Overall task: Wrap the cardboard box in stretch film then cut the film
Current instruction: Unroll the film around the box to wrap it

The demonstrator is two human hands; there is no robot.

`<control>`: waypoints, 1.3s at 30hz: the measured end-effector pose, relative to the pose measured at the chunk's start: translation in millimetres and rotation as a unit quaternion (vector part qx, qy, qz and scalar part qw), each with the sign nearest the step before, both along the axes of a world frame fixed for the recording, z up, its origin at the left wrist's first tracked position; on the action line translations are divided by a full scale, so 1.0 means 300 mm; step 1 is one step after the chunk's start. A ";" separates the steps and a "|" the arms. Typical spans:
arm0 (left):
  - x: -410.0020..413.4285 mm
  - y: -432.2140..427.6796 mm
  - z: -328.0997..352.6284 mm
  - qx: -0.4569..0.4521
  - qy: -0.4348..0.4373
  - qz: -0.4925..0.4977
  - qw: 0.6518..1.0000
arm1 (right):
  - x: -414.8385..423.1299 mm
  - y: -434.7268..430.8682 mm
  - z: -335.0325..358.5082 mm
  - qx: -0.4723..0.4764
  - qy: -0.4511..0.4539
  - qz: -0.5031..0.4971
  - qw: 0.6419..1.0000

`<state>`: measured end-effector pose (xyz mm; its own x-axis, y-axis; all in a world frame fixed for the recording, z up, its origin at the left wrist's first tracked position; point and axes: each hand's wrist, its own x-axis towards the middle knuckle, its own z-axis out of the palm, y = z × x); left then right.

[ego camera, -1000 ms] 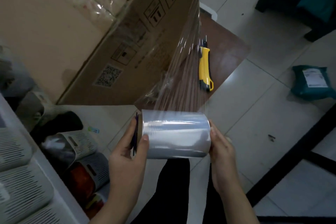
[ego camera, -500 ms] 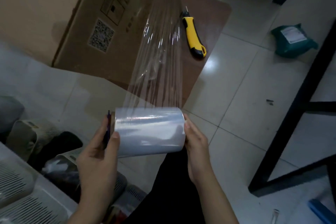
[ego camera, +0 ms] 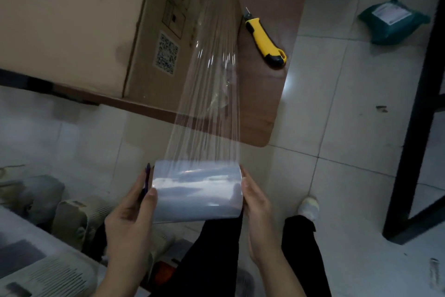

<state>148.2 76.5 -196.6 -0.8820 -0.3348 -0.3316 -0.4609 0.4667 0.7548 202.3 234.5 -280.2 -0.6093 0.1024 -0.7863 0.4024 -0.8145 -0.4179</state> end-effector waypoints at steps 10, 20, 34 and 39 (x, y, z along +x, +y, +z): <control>-0.229 -0.224 -0.033 -0.026 -0.032 -0.132 0.990 | -0.098 -0.305 -0.072 -0.063 -0.065 -0.107 0.990; -0.393 -0.292 -0.100 -0.041 -0.039 -0.234 0.971 | -0.223 -0.435 -0.152 -0.107 -0.118 -0.196 0.968; -0.675 -0.474 -0.075 -0.009 -0.041 -0.463 0.885 | -0.401 -0.729 -0.141 -0.087 -0.109 -0.394 0.909; -0.698 -0.548 -0.083 0.028 -0.001 -0.486 0.874 | -0.404 -0.852 -0.140 -0.073 -0.060 -0.457 0.885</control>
<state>-61.2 -87.8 -221.4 -0.7408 0.5879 -0.3248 0.1315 0.6012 0.7882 81.1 -21.0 -322.2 -0.2362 0.4017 -0.8848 -0.4169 -0.8644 -0.2811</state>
